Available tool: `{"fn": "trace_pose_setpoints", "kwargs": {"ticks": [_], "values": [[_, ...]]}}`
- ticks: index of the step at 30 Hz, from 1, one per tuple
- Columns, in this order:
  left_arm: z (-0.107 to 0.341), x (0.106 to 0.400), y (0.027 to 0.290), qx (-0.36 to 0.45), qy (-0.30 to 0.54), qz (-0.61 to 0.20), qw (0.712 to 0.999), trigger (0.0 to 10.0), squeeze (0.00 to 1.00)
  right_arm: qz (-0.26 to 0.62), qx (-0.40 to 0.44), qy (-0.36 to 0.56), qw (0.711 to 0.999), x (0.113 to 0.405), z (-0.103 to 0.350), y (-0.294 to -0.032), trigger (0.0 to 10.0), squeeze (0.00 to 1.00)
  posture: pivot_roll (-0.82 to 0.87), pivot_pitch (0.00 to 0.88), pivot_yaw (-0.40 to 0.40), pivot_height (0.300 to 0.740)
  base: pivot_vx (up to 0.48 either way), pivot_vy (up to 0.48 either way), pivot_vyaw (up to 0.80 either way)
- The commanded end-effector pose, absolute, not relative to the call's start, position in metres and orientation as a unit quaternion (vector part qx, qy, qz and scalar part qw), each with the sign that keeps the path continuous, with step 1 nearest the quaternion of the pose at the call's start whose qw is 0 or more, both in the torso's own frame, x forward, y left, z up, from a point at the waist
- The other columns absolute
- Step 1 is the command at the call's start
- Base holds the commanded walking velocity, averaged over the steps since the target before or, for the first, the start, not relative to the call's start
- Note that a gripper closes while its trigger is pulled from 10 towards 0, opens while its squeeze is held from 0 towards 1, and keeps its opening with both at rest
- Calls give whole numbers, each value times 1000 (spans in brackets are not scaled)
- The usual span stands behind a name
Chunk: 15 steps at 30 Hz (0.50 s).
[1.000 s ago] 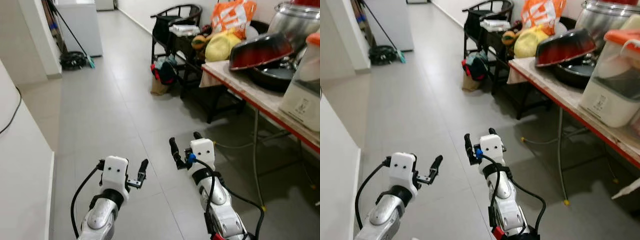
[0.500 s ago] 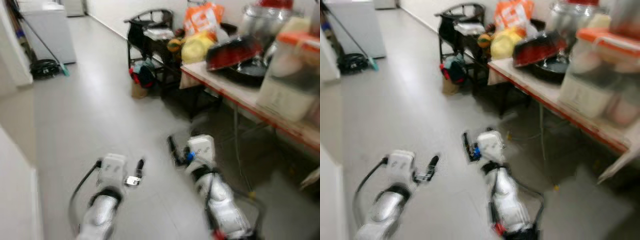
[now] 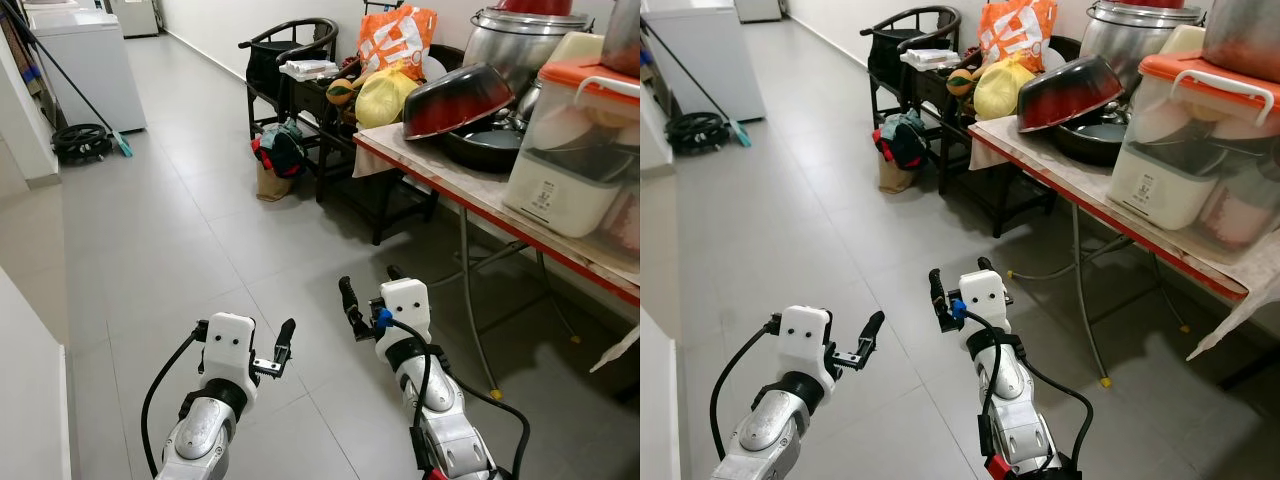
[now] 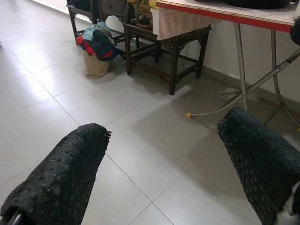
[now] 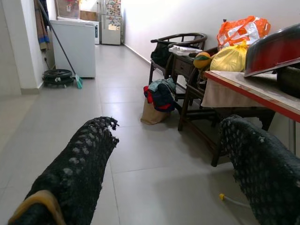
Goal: Building children table
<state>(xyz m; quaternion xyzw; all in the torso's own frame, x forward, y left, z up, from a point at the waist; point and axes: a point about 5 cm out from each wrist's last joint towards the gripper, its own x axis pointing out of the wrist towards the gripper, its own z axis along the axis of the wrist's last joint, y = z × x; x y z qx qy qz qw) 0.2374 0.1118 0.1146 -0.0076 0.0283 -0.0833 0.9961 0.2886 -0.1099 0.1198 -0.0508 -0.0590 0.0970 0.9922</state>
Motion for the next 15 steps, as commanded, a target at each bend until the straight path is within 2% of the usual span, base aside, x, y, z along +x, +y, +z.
{"fn": "trace_pose_setpoints", "kwargs": {"ticks": [1, 5, 7, 9, 11, 12, 13, 14, 15], "values": [[112, 236, 111, -6, 35, -84, 996, 10000, 0, 98, -43, -58, 993, 288, 120, -110, 10000, 0, 105, 0, -31, 740, 0, 0, 0], [112, 236, 112, -5, 34, -84, 996, 10000, 0, 95, -34, -55, 993, 288, 120, -112, 10000, 0, 107, 0, -30, 740, 0, 0, 0], [115, 238, 120, 6, 27, -76, 997, 10000, 0, 77, -14, -61, 995, 296, 126, -123, 10000, 0, 108, 0, -30, 740, 0, 0, 0], [115, 238, 120, 6, 27, -76, 997, 10000, 0, 77, -14, -61, 995, 296, 126, -123, 10000, 0, 108, 0, -30, 740, 0, 0, 0], [115, 244, 138, 21, 23, -53, 998, 10000, 0, 36, -9, -61, 997, 311, 131, -149, 10000, 0, 105, 0, -28, 740, 0, 0, 0], [115, 244, 138, 21, 23, -53, 998, 10000, 0, 36, -9, -61, 997, 311, 131, -149, 10000, 0, 105, 0, -28, 740, 0, 0, 0], [114, 248, 148, 32, 23, -40, 998, 10000, 0, 12, -9, -55, 998, 318, 131, -166, 10000, 0, 102, 0, -30, 735, 0, 0, 0], [114, 248, 148, 32, 23, -40, 998, 10000, 0, 12, -9, -55, 998, 318, 131, -166, 10000, 0, 102, 0, -30, 735, 0, 0, 0], [112, 252, 159, 40, 25, -26, 999, 10000, 0, -7, -15, -50, 999, 322, 130, -182, 10000, 0, 102, 0, -32, 730, 0, 0, 0]]}}
